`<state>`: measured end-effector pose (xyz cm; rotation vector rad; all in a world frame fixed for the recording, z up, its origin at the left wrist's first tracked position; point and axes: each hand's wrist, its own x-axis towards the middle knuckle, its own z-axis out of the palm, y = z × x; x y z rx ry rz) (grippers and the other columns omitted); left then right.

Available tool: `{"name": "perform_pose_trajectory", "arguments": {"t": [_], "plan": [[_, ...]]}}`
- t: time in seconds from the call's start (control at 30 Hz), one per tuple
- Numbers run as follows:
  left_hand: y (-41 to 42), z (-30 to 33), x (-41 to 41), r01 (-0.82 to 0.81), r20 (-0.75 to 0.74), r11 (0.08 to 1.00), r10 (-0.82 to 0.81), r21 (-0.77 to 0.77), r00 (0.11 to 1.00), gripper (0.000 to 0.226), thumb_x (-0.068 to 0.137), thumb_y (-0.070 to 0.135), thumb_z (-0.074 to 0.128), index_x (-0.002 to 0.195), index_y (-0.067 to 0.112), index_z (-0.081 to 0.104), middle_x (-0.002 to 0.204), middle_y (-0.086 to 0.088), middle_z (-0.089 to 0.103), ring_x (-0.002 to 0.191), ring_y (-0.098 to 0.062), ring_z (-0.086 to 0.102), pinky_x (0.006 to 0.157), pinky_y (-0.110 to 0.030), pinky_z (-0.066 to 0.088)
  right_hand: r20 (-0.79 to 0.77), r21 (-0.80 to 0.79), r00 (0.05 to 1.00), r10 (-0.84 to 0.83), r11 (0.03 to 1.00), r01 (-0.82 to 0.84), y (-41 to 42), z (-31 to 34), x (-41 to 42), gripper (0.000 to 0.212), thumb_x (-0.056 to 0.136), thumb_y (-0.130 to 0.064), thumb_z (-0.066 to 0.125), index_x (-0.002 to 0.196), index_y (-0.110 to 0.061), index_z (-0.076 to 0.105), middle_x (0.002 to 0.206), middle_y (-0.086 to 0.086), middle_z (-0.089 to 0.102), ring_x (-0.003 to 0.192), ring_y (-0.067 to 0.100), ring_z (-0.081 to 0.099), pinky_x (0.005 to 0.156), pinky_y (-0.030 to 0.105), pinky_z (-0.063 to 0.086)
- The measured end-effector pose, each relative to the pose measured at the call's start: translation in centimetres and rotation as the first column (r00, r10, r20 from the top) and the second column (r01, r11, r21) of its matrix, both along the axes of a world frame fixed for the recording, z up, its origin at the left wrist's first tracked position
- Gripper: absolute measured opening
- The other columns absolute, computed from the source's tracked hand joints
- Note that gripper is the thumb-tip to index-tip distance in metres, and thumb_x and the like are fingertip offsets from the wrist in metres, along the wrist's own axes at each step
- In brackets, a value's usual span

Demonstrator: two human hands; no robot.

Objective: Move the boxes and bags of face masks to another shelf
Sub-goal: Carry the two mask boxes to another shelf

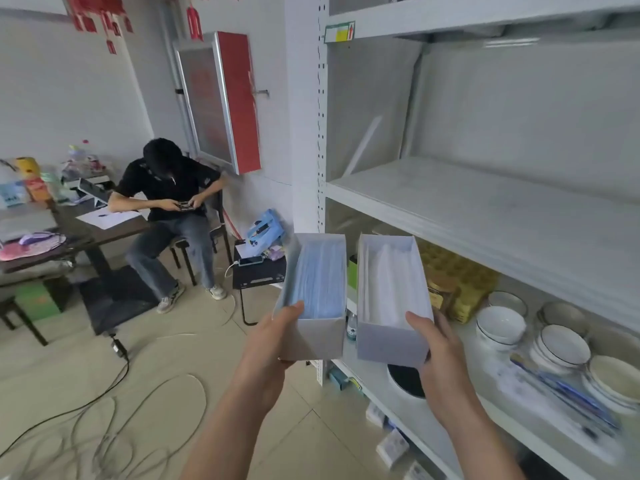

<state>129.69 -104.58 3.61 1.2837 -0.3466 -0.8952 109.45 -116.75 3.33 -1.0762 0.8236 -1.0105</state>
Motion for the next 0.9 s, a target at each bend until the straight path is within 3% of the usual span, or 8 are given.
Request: {"name": "perform_pose_trajectory", "arguments": {"t": [0.1,0.2,0.4,0.57,0.7,0.77,0.83,0.9], "plan": [[-3.7,0.5,4.2,-0.014,-0.008,0.999,0.014,0.028,1.000,0.050,0.068,0.051,0.080,0.110,0.027,0.071,0.113,-0.007,0.073,0.106,-0.028,0.067,0.094,-0.048,0.054,0.006,0.021,1.000,-0.005,1.000,0.005,-4.1,0.5,4.3,0.056,0.062,-0.046,0.079,0.117,-0.038,0.069,0.114,-0.006,0.073,0.107,0.024,0.065,0.080,0.034,0.051],[-6.9,0.0,8.4,-0.008,-0.017,1.000,0.008,0.024,1.000,0.046,0.066,0.053,0.082,0.105,0.030,0.074,0.107,-0.004,0.076,0.099,-0.025,0.070,0.087,-0.045,0.057,0.009,0.032,1.000,-0.028,0.999,0.028,-7.7,0.6,7.7,0.052,0.064,-0.045,0.079,0.115,-0.039,0.070,0.108,-0.006,0.073,0.100,0.026,0.065,0.061,0.030,0.055],[-15.1,0.3,16.7,0.063,-0.033,0.998,-0.063,-0.007,0.997,0.061,0.060,0.057,0.082,0.112,0.028,0.073,0.111,-0.006,0.074,0.100,-0.026,0.069,0.072,-0.036,0.056,0.016,0.066,0.997,-0.081,0.995,0.080,-14.1,1.9,14.2,0.037,0.067,-0.039,0.079,0.103,-0.030,0.074,0.099,0.002,0.073,0.087,0.020,0.071,0.074,0.036,0.051],[-22.5,3.0,21.7,0.247,0.001,0.966,-0.248,-0.080,0.969,0.047,0.066,0.055,0.081,0.106,0.030,0.077,0.112,-0.002,0.076,0.099,-0.022,0.071,0.073,-0.035,0.059,0.078,0.183,0.992,-0.097,0.980,0.081,-17.5,4.2,16.8,0.067,0.069,-0.035,0.077,0.126,-0.004,0.062,0.129,0.033,0.058,0.118,0.048,0.059,0.089,0.048,0.047],[-27.7,5.8,24.2,0.253,0.007,0.958,-0.254,-0.135,0.967,0.042,0.077,0.048,0.075,0.108,0.019,0.072,0.115,-0.008,0.074,0.101,-0.023,0.071,0.076,-0.037,0.056,0.164,0.239,0.974,-0.154,0.964,0.112,-19.0,6.8,18.1,0.070,0.070,-0.032,0.066,0.134,-0.005,0.060,0.120,0.024,0.068,0.098,0.034,0.068,0.072,0.042,0.056],[-29.4,6.8,24.8,0.276,0.022,0.947,-0.276,-0.165,0.961,0.040,0.072,0.054,0.075,0.102,0.029,0.076,0.115,-0.003,0.075,0.106,-0.023,0.071,0.078,-0.038,0.057,0.210,0.246,0.947,-0.244,0.950,0.190,-20.1,7.5,17.9,0.063,0.065,-0.031,0.071,0.123,-0.007,0.067,0.101,0.013,0.076,0.082,0.025,0.074,0.071,0.040,0.052],[-31.2,7.8,24.9,0.325,0.036,0.919,-0.326,-0.222,0.945,0.040,0.068,0.057,0.077,0.103,0.038,0.076,0.114,0.003,0.076,0.105,-0.018,0.072,0.079,-0.036,0.057,0.244,0.229,0.895,-0.375,0.918,0.322,-21.6,8.1,17.4,0.039,0.061,-0.032,0.085,0.090,-0.006,0.078,0.075,0.005,0.076,0.060,0.018,0.074,0.064,0.037,0.054],[-33.4,8.5,24.5,0.371,0.046,0.892,-0.373,-0.258,0.927,0.043,0.067,0.057,0.079,0.106,0.040,0.075,0.111,0.006,0.077,0.102,-0.014,0.073,0.075,-0.033,0.059,0.262,0.160,0.880,-0.396,0.917,0.365,-23.5,8.5,16.7,0.025,0.071,-0.035,0.084,0.085,-0.014,0.083,0.090,0.003,0.077,0.074,0.019,0.077,0.065,0.032,0.061]]}}
